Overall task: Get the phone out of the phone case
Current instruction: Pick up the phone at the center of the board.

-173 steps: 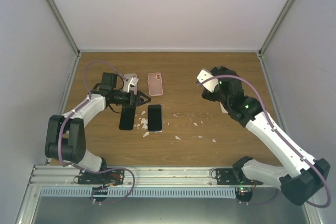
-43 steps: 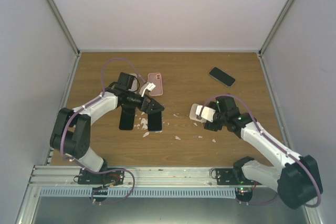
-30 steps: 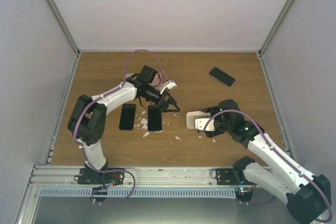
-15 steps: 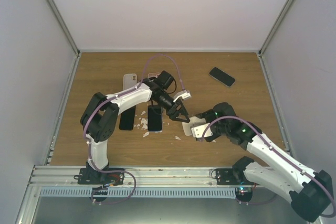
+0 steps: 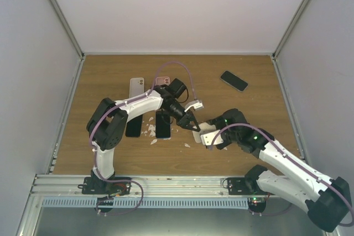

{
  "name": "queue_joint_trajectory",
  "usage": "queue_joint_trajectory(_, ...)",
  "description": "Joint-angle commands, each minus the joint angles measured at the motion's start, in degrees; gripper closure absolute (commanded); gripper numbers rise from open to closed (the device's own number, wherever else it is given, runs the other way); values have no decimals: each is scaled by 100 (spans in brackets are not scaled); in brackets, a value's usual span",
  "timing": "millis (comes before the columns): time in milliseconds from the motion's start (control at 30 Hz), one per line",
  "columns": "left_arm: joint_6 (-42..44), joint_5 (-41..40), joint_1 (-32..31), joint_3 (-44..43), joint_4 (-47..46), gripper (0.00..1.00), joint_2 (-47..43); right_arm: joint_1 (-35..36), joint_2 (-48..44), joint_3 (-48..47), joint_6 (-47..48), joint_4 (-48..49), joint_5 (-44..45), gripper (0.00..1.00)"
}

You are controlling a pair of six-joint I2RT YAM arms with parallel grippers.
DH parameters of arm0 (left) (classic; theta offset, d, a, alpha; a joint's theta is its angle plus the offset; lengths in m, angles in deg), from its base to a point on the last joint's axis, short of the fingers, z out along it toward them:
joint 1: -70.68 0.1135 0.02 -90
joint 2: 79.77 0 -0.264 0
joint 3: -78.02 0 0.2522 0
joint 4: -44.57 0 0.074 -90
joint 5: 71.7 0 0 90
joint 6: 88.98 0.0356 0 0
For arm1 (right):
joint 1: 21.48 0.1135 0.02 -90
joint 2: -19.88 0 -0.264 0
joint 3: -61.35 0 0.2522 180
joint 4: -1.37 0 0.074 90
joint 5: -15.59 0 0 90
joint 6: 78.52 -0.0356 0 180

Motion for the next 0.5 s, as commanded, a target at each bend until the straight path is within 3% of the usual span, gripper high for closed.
queue_joint_trajectory(0, -174, 264, -22, 172, -384, 84, -405, 76, -30, -287, -156, 369, 123, 39)
queue_joint_trajectory(133, -442, 416, 97, 283, -589, 100, -619, 75, 8, -524, -658, 402, 138, 27)
queue_joint_trajectory(300, -950, 668, 546, 382, -1047, 100, -1064, 71, 48, -1028, -1362, 335, 223, 2)
queue_joint_trajectory(467, -1431, 798, 1014, 345, -1559, 100, -1454, 68, 108, -1572, -2049, 215, 303, 0)
